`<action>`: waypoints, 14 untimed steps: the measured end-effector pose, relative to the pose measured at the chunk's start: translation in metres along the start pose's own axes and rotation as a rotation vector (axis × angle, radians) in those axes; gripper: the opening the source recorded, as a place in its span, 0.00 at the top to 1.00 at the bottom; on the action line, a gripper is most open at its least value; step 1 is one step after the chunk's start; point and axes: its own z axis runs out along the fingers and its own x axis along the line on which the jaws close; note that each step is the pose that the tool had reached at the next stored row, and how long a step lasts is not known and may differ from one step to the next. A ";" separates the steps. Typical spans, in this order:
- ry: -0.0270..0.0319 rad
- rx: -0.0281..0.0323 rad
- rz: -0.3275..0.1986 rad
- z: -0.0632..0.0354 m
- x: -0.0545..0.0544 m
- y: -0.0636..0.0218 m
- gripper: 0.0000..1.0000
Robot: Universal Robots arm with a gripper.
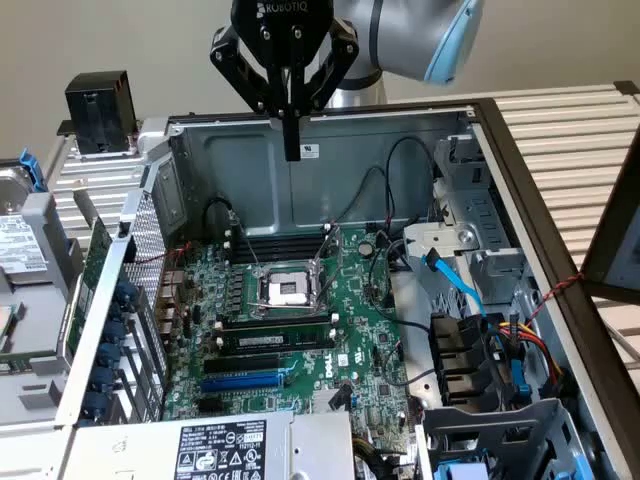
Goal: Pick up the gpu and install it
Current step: 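Reach for the gpu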
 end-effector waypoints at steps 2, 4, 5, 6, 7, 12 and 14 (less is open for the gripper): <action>0.0001 0.0000 0.000 0.0000 0.000 0.0000 0.89; 0.0000 0.0000 0.000 0.0000 0.000 0.0000 0.89; 0.0000 0.0000 0.000 0.0000 0.000 0.0000 0.89; 0.0000 0.0000 0.000 0.0000 0.000 0.0000 0.89; 0.0000 0.0000 0.000 0.0000 0.000 0.0000 0.89; 0.0000 0.0000 0.000 0.0000 0.000 0.0000 0.89; 0.0000 0.0000 0.000 -0.0001 0.002 -0.0001 0.89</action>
